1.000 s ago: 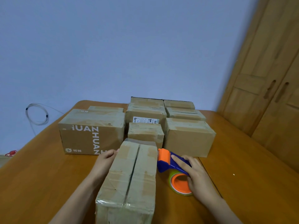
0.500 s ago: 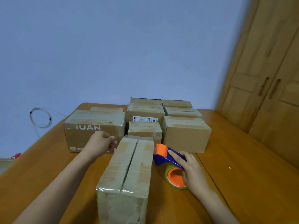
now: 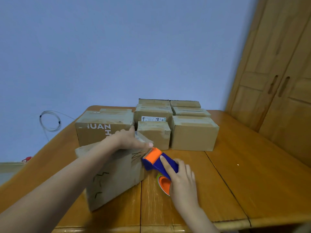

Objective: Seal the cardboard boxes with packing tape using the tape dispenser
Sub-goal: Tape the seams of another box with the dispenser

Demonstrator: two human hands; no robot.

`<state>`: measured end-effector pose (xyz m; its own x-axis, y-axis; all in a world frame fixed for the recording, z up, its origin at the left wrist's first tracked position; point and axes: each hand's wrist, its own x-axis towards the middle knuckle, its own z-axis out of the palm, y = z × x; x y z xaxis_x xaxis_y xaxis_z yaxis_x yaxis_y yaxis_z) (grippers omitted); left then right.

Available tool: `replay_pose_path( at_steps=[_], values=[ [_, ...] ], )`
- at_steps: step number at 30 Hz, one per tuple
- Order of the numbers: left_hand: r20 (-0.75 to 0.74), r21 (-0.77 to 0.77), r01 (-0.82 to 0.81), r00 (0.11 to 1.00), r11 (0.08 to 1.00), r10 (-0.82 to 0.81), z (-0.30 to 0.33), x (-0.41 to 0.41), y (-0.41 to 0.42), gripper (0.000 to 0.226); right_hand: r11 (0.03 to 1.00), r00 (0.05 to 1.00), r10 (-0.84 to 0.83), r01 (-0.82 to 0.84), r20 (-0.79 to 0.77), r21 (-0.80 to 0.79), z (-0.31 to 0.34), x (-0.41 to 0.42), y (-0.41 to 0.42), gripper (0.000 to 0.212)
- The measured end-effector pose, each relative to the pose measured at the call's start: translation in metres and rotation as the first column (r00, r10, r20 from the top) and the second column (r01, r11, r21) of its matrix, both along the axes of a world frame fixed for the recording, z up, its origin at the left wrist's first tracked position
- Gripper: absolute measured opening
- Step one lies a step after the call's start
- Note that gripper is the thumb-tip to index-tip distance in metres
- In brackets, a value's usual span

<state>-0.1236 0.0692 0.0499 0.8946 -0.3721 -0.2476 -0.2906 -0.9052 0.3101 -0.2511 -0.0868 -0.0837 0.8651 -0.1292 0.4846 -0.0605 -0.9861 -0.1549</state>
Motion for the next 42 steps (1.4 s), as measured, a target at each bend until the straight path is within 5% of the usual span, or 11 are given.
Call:
replay_pose_path(
  at_steps=[8,15,25,34,37,42],
  values=[
    [0.203,0.072,-0.026,0.979,0.997,0.011,-0.023,0.004,-0.004,0.117,0.996,0.972,0.019,0.001,-0.233,0.087,0.029,-0.016,0.007,0.076],
    [0.313,-0.022,-0.046,0.949,0.999,0.05,-0.035,-0.002,-0.004,0.124,0.998,0.949,-0.029,0.012,-0.315,-0.054,0.055,-0.018,0.015,0.076],
    [0.286,-0.045,-0.021,0.958,0.999,0.033,-0.04,0.006,-0.001,0.12,0.976,0.913,-0.065,-0.026,-0.404,-0.215,0.107,-0.003,0.024,0.055],
    [0.328,-0.019,-0.033,0.944,0.999,0.037,-0.041,0.009,-0.001,0.115,0.853,0.829,-0.21,-0.104,-0.519,-0.511,0.129,0.012,0.046,0.028],
    [0.319,-0.068,-0.02,0.947,0.997,0.041,-0.042,0.007,0.002,0.112,0.876,0.725,-0.19,-0.18,-0.662,-0.448,0.115,0.017,0.042,0.017],
    [0.317,-0.071,-0.01,0.948,0.997,0.032,-0.042,0.002,0.004,0.108,0.996,0.808,-0.025,-0.029,-0.588,-0.082,0.094,0.006,-0.019,0.052]
  ],
)
